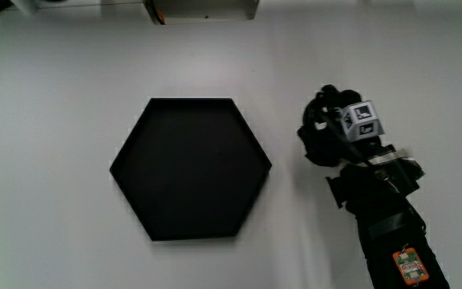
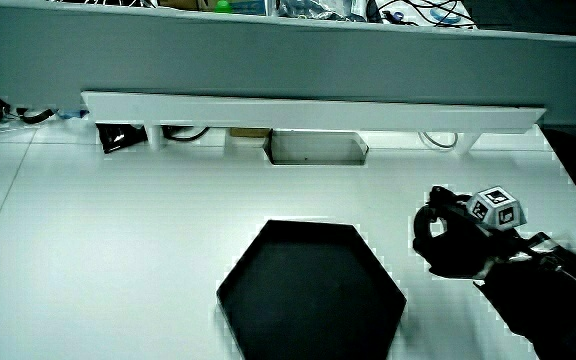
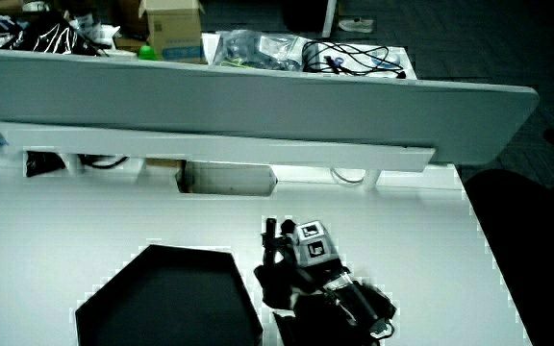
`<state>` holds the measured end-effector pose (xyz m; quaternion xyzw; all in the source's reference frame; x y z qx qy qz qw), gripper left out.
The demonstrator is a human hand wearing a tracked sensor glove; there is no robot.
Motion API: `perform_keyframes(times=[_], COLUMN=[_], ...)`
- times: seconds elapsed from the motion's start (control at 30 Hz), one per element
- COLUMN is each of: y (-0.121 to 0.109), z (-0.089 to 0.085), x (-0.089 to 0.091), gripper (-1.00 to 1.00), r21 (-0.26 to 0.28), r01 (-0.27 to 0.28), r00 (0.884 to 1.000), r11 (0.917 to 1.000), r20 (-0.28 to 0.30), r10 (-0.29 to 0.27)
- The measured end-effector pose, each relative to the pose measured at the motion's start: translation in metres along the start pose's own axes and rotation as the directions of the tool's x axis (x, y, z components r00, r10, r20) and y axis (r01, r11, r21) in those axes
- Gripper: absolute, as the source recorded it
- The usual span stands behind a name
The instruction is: Place black tape on desk
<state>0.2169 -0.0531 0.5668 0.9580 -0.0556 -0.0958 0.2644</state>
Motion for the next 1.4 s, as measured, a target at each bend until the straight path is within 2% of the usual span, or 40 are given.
perform_keyframes(times=[0.07,0.13,0.17,0.23,0.27,0.37,0.4,0.43,0.47,0.53,0.6,0.63,0.67,0.7,0.77,0.8,0.83,0.87,0.97,1.0,1.03,1.1,1.13,1.17,1.2,1.23,1.27,1.4], y=[0.006,0.006,0.011,0.014,0.015,0.016,0.018,0.016,0.018,0.019,0.020,0.021,0.020,0.016,0.020,0.020,0.020,0.022,0.024,0.025,0.024,0.024,0.022,0.023,0.021,0.018,0.014,-0.003], z=[-0.013,-0.018,-0.027,-0.034,-0.038,-0.045,-0.050,-0.049,-0.054,-0.057,-0.060,-0.065,-0.066,-0.059,-0.066,-0.066,-0.067,-0.070,-0.071,-0.075,-0.073,-0.078,-0.079,-0.083,-0.085,-0.086,-0.085,-0.101], x=[0.004,0.005,0.007,0.006,0.005,0.002,0.002,0.001,0.000,-0.003,-0.007,-0.008,-0.010,-0.013,-0.012,-0.015,-0.016,-0.016,-0.018,-0.017,-0.017,-0.014,-0.013,-0.011,-0.010,-0.009,-0.007,0.005], gripper=[0.00,0.00,0.00,0.00,0.00,0.00,0.00,0.00,0.00,0.00,0.00,0.00,0.00,0.00,0.00,0.00,0.00,-0.06,-0.24,-0.29,-0.35,-0.47,-0.53,-0.59,-0.65,-0.71,-0.76,-1.00], r21=[-0.049,-0.051,-0.087,-0.115,-0.119,-0.144,-0.174,-0.165,-0.183,-0.198,-0.195,-0.223,-0.215,-0.189,-0.233,-0.242,-0.233,-0.262,-0.292,-0.317,-0.309,-0.323,-0.319,-0.318,-0.296,-0.245,-0.199,-0.185], r01=[0.012,0.035,0.038,0.037,0.047,0.047,0.057,0.061,0.052,0.053,0.059,0.051,0.057,0.065,0.077,0.076,0.078,0.075,0.061,0.062,0.074,0.085,0.091,0.070,0.095,0.107,0.160,0.172], r00=[1.000,0.999,0.999,0.999,0.999,0.999,0.998,0.997,0.998,0.996,0.994,0.995,0.991,0.989,0.989,0.985,0.984,0.985,0.986,0.986,0.984,0.987,0.987,0.991,0.989,0.987,0.979,0.984], r11=[0.9987,0.9981,0.9954,0.9927,0.9917,0.9885,0.9830,0.9845,0.9817,0.9788,0.9791,0.9734,0.9750,0.9798,0.9693,0.9674,0.9693,0.9621,0.9545,0.9463,0.9481,0.9425,0.9433,0.9456,0.9505,0.9637,0.9669,0.9677], r20=[-0.006,0.006,-0.008,-0.005,0.019,0.033,0.043,0.061,0.054,0.080,0.102,0.097,0.127,0.142,0.144,0.168,0.177,0.170,0.166,0.165,0.177,0.158,0.156,0.128,0.137,0.143,0.155,0.080], r10=[-0.012,-0.035,-0.039,-0.037,-0.045,-0.043,-0.050,-0.051,-0.043,-0.037,-0.039,-0.030,-0.030,-0.038,-0.044,-0.035,-0.036,-0.030,-0.013,-0.009,-0.019,-0.035,-0.043,-0.031,-0.056,-0.073,-0.130,-0.159])
